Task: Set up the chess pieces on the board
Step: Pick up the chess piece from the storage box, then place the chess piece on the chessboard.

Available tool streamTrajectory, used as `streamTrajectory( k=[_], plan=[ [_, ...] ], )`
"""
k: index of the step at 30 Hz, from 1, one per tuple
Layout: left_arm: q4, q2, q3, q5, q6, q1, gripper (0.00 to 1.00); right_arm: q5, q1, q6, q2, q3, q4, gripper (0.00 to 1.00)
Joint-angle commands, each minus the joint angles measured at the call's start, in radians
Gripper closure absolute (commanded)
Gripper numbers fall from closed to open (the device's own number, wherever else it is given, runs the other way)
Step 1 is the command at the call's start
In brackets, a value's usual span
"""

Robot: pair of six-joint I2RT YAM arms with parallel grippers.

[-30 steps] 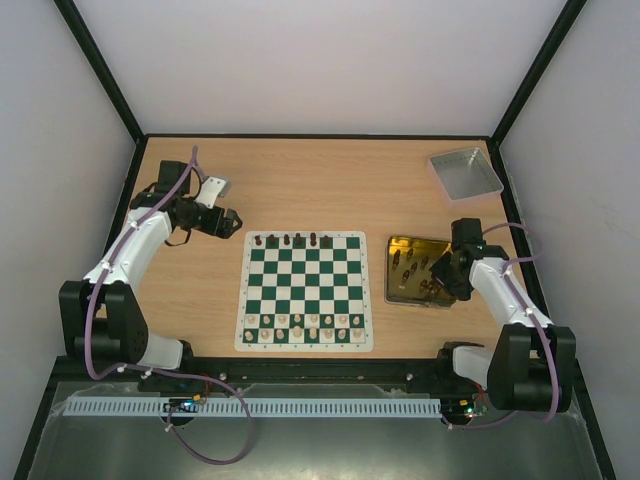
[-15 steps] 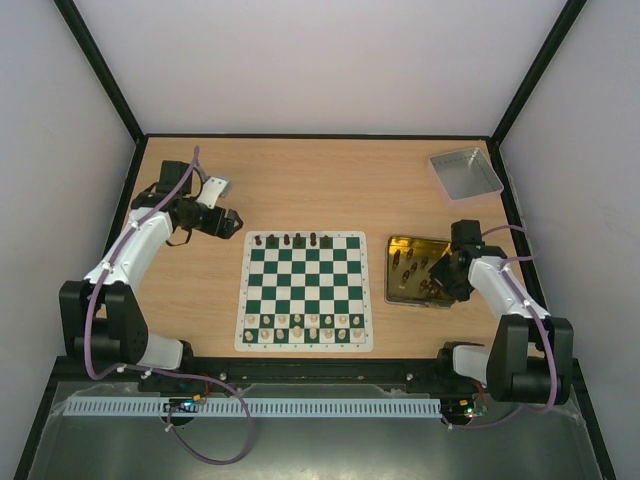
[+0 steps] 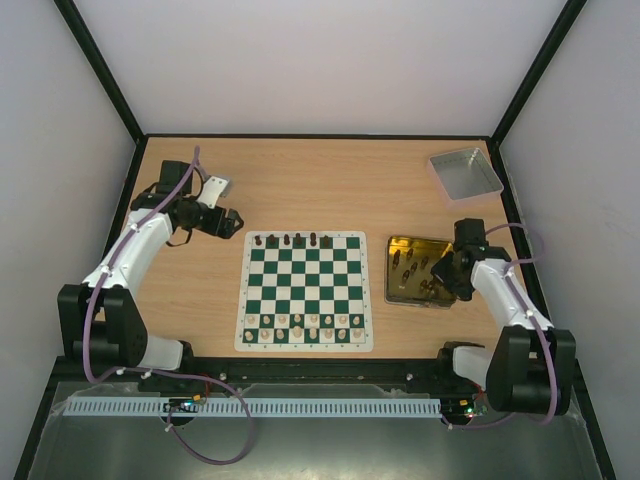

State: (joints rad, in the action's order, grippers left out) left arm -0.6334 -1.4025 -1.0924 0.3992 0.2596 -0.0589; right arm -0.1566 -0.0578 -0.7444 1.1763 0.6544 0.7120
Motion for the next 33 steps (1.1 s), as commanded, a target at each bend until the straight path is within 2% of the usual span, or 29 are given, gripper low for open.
streamTrajectory(
  k=[1, 11, 17, 29, 33],
  plan=[
    [0.002, 0.025, 0.013, 0.002, -0.003, -0.008, 0.13, 0.026, -0.002, 0.003, -0.061, 0.040, 0.049, 0.98],
    [0.001, 0.028, 0.012, 0.006, 0.000, -0.013, 0.13, -0.005, 0.024, 0.004, -0.073, 0.096, 0.040, 0.98],
    [0.005, 0.028, 0.016, -0.001, 0.000, -0.014, 0.13, 0.065, 0.158, -0.026, -0.044, 0.245, -0.004, 0.98],
    [0.004, 0.024, 0.017, -0.003, 0.004, -0.019, 0.13, 0.049, 0.409, 0.047, 0.377, 0.608, -0.005, 0.98],
    [0.002, 0.025, 0.013, -0.005, 0.003, -0.021, 0.13, 0.088, 0.480, 0.060, 0.516, 0.698, 0.001, 0.98]
  ],
)
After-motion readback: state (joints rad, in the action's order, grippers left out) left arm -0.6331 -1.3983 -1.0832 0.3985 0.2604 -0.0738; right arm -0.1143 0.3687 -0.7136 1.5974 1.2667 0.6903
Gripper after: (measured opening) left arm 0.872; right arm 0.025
